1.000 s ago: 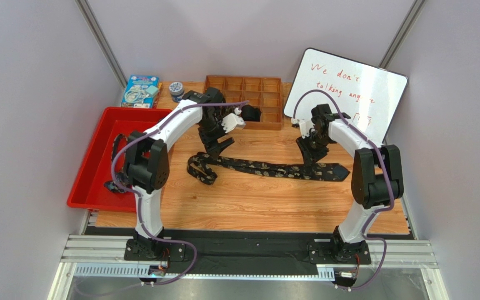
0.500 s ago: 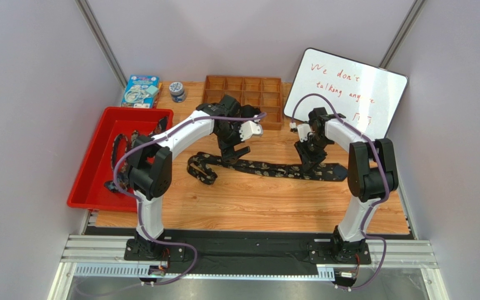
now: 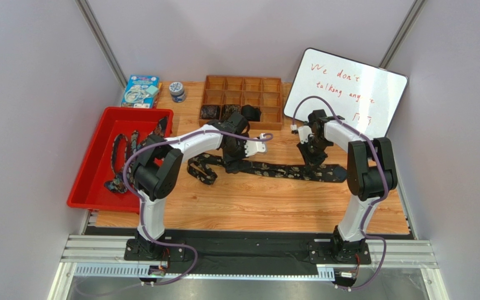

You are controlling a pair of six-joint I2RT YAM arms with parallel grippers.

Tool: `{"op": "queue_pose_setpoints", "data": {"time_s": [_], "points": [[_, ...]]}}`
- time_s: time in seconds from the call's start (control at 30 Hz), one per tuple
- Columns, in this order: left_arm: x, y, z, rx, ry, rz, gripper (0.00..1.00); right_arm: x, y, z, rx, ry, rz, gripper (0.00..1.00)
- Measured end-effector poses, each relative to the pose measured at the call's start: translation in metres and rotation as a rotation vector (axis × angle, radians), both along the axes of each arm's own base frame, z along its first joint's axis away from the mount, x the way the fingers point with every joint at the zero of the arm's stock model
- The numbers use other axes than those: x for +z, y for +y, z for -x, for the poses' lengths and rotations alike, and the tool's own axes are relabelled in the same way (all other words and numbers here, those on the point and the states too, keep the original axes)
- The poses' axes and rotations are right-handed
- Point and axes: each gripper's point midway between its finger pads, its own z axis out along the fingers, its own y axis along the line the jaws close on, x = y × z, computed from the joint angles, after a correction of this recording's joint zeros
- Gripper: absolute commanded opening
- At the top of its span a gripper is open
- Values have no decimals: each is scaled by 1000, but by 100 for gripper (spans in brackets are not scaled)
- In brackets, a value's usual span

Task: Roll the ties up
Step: Flatten out the tie at the center of the board.

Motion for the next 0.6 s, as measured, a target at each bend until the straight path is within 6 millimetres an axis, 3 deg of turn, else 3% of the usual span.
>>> {"op": "queue_pose_setpoints", "data": {"time_s": [0.3,0.43,0.53,0.6], "points": [[-7,-14,-9,-56,-106,-39,98,-2,-6,1,22,-1,29,0],[-12,-6,4,-68,-54,-52,100,-4,-20,8,64,-5,72,0],[1,7,19,-37,-20,-24,99,-5,-40,16,78,-1,102,0],[22,20,25,27,-10,28,99,-5,-55,17,70,2,116,0]]}}
